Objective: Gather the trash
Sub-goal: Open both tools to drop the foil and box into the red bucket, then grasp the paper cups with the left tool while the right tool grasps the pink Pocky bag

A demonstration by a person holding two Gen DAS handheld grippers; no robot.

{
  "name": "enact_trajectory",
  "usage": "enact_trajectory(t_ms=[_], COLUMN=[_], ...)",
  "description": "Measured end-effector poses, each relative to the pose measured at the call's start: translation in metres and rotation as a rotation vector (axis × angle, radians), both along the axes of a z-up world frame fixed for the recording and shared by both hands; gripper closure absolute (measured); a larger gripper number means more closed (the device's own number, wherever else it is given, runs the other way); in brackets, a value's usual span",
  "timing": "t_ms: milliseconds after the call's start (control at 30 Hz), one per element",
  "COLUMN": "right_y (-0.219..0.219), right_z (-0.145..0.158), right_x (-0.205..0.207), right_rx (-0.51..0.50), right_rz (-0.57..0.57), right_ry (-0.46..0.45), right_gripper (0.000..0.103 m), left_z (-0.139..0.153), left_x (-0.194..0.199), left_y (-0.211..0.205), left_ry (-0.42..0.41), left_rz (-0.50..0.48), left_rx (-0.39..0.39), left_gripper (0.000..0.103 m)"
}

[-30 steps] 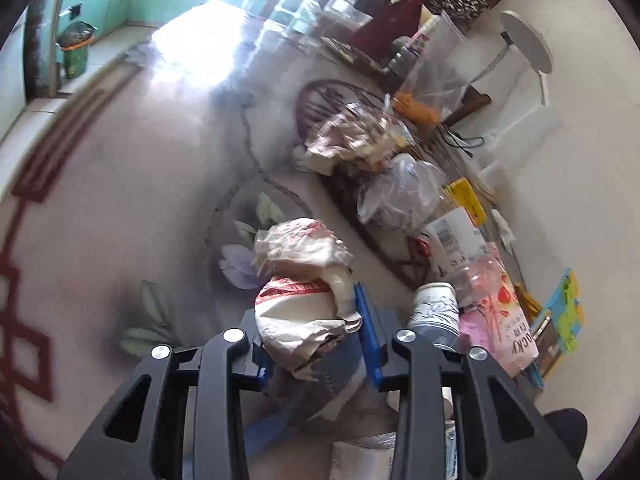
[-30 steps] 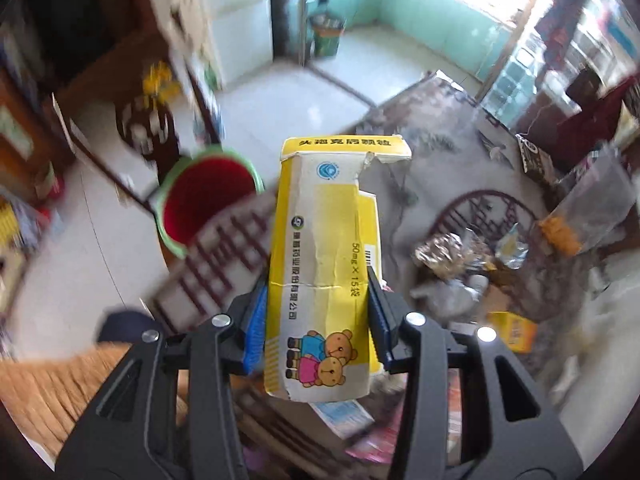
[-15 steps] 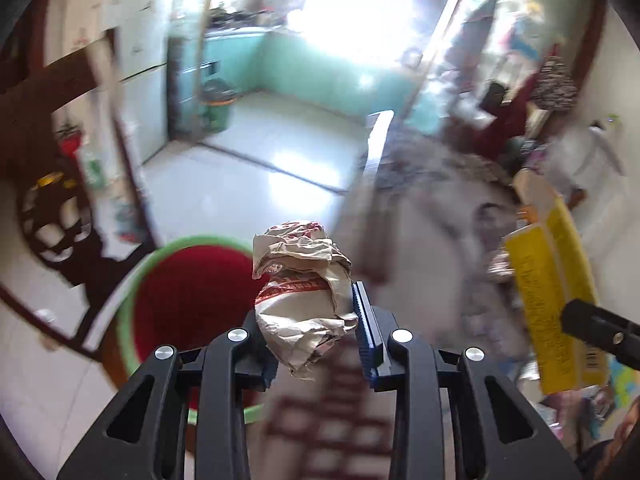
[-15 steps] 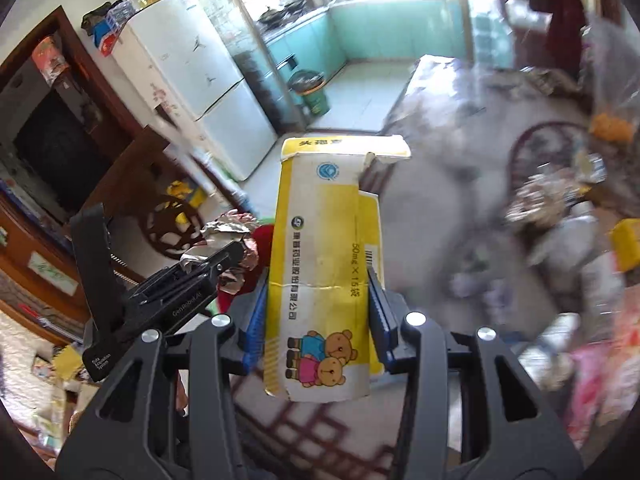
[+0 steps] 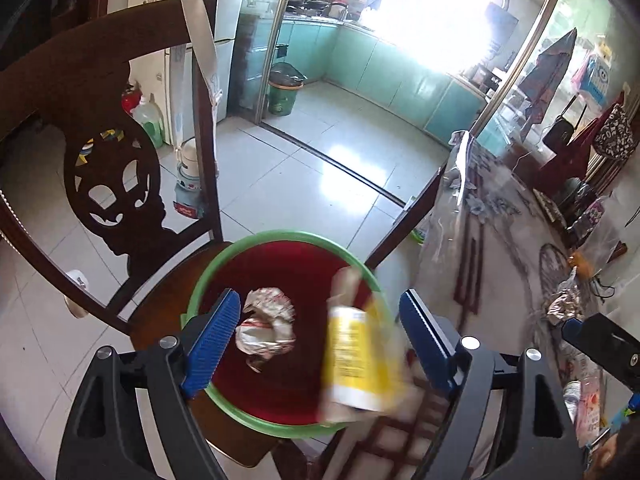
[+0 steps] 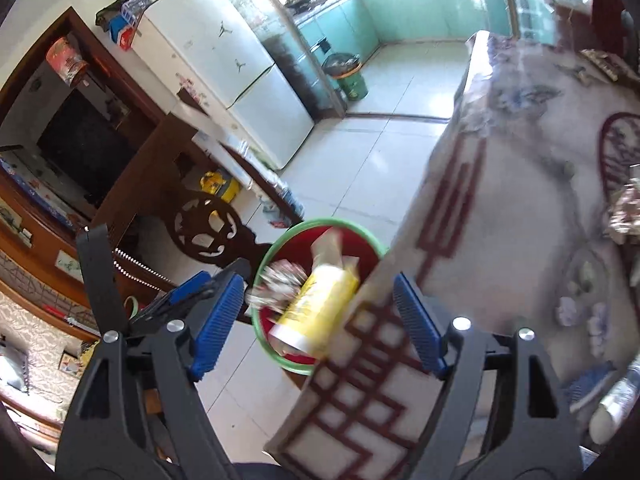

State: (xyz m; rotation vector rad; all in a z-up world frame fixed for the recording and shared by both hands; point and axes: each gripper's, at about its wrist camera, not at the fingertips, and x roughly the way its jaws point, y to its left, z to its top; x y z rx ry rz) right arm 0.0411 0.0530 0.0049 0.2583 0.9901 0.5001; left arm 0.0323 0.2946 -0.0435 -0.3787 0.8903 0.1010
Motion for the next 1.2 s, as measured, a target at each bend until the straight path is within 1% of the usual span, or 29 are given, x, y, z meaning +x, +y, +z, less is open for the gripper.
enact_trajectory(t_ms=[67, 133, 200, 267, 333, 433, 533, 600, 633, 667, 700, 733, 767, 867, 967, 1033, 1067, 1133, 1167, 1200], right_y=[-0.018, -0.038, -0.062, -0.087, -0.117, -0.173, -0.222, -0.249, -0.259, -0.270, -0.282, -0.288, -0.295, -0.308, -0.318, -0.317, -0.315, -0.311, -0.310, -0.311], right_z=[0.010, 0.016, 0.022, 0.023, 0.020, 0.015, 0.000, -0.016, -0.024, -0.036, -0.048, -0.056, -0.066, -0.082, -0.089, -0.092, -0.093, -0.095, -0.096, -0.096], right_x=[-0.013, -0.029, -0.058, -0.078, -0.096, -0.123, -0.143, -0.154, -0.155, -0.158, -0.160, -0.162, -0.162, -0.162, -0.156, -0.153, -0.151, -0.152, -0.152, -0.153], right_rx=[-0.005, -0.052, -0.163, -0.273, -0.339, -0.392, -0.413, -0.418, -0.404, -0.366, -0.317, -0.289, -0.259, -0.244, -0.208, -0.208, -0.229, -0.277, -0.307, -0.312], right_rz=[0.006, 0.035, 0.077, 0.086, 0.049, -0.095, -0.239, -0.293, -0.302, -0.308, -0.310, -0.313, -0.318, -0.350, -0.375, -0.366, -0.357, -0.344, -0.346, -0.349], right_ry=[-0.012, -0.030, -0.069, -0.085, -0.087, -0.071, -0.057, -0.013, 0.015, 0.053, 0.093, 0.120, 0.146, 0.167, 0.160, 0.155, 0.152, 0.148, 0.142, 0.132], right_gripper=[0.027, 0.027, 0.027, 0.027, 0.027, 0.023, 0.023, 0.023, 0.024, 0.032, 0.044, 0.048, 0.050, 0.048, 0.041, 0.041, 0.042, 0.060, 0.073, 0.081], left_z=[0.005, 0.016, 0.028, 0.039, 0.047, 0.052, 0.047, 0.042, 0.040, 0.037, 0.034, 0.030, 0.027, 0.014, 0.005, 0.000, -0.003, -0.006, -0.007, -0.008], left_x=[-0.004, -0.012, -0.023, -0.033, -0.043, -0.056, -0.064, -0.069, -0.071, -0.074, -0.075, -0.075, -0.075, -0.069, -0.061, -0.055, -0.052, -0.049, -0.048, -0.048], left_y=[-0.013, -0.035, -0.058, -0.089, -0.117, -0.163, -0.209, -0.239, -0.253, -0.269, -0.280, -0.292, -0.300, -0.326, -0.352, -0.368, -0.375, -0.386, -0.391, -0.396], left_ry=[-0.008, -0.034, -0.068, -0.097, -0.115, -0.133, -0.108, -0.089, -0.082, -0.077, -0.073, -0.065, -0.053, -0.002, 0.024, 0.043, 0.053, 0.065, 0.069, 0.070], left_rz=[-0.033, -0.084, -0.143, -0.220, -0.277, -0.367, -0.466, -0.539, -0.570, -0.606, -0.633, -0.652, -0.664, -0.696, -0.727, -0.741, -0.746, -0.756, -0.760, -0.765], left_rx=[-0.019, -0.046, -0.068, -0.060, -0.046, -0.039, -0.051, -0.056, -0.043, -0.024, -0.013, -0.002, 0.011, 0.038, 0.094, 0.135, 0.149, 0.164, 0.172, 0.184], left_gripper=[0.025, 0.025, 0.024, 0.023, 0.021, 0.018, 0.018, 0.018, 0.018, 0.018, 0.018, 0.018, 0.018, 0.018, 0.018, 0.018, 0.018, 0.018, 0.018, 0.018])
